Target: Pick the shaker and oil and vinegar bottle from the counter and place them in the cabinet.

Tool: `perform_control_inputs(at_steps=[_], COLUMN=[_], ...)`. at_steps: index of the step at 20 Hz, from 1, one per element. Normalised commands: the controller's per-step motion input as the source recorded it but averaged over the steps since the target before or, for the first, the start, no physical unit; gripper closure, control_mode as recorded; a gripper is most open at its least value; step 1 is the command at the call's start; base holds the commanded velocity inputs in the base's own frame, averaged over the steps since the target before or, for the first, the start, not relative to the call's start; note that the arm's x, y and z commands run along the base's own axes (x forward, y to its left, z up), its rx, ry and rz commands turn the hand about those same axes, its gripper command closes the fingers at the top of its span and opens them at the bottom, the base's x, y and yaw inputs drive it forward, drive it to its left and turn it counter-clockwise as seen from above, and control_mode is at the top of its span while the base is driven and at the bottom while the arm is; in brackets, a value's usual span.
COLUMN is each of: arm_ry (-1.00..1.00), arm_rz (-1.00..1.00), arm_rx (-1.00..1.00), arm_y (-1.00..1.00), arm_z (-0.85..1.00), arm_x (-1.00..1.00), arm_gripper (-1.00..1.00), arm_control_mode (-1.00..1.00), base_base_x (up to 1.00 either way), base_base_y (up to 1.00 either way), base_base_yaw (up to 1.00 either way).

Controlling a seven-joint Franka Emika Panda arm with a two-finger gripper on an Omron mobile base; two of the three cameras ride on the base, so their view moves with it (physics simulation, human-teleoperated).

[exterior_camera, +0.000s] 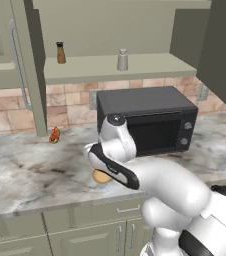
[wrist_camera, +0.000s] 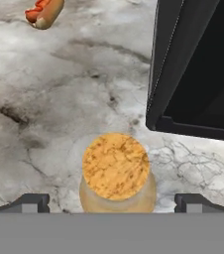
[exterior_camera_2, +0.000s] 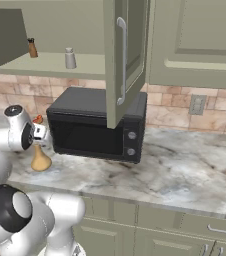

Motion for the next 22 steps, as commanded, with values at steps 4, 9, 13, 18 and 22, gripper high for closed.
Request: perform_control_inputs(at_steps=[4,9,13,18,22], arm_ry=[0.0,0.0,0.0,0.02,0.02], arm_rz=[0.0,0.0,0.0,0.0,0.0], arm_rx=[0.0,0.0,0.0,0.0,0.0], arm_y=[0.06,0.06,0.04,0.0,0.0], arm_z=[-0.21,-0.19,-0.22,-0.28,-0.29], arm_x=[0.24,0.2,0.17,0.0,0.0], arm_gripper=[-1.0,-1.0,-1.0,1.0,1.0], arm_control_mode=[-1.0,-1.0,-1.0,-1.0,-1.0], base_base_x=[0.0,0.0,0.0,0.0,0.0], base_base_y=[0.0,0.0,0.0,0.0,0.0], base_base_yaw=[0.0,0.0,0.0,0.0,0.0])
